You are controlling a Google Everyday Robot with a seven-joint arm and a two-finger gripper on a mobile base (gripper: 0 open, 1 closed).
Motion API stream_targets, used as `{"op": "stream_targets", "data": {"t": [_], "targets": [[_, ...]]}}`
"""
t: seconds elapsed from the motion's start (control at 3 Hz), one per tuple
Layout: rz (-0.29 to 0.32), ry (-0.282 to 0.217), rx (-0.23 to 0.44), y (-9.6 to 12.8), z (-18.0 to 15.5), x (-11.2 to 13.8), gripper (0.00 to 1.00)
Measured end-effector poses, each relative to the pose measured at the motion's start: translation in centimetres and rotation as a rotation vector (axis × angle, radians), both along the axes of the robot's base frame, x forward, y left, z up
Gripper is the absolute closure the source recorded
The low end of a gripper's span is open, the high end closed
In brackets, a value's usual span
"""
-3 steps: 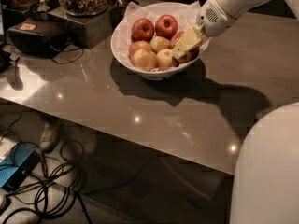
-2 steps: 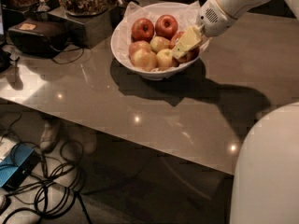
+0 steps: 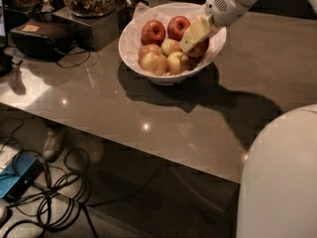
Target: Pick apple from white bowl
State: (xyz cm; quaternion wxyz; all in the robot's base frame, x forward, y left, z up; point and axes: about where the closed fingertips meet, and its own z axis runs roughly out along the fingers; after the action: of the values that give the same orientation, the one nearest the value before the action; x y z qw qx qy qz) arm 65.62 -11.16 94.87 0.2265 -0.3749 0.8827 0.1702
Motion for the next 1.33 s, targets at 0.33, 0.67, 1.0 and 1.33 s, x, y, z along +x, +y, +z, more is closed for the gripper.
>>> {"op": "stream_targets", "data": {"t": [0.33,0.67,1.0,1.33], "targets": [[-0.065,0.011,-0.036,0.0,1.8,1.1,1.0],[-0.105,0.02,-0.057,-0.1,3.1,1.7,1.0],[-0.047,0.056,-0.031,0.8,4.1,0.9,1.0],[0.054,0.081,0.024,1.9,4.9,-0.5,1.0]]}}
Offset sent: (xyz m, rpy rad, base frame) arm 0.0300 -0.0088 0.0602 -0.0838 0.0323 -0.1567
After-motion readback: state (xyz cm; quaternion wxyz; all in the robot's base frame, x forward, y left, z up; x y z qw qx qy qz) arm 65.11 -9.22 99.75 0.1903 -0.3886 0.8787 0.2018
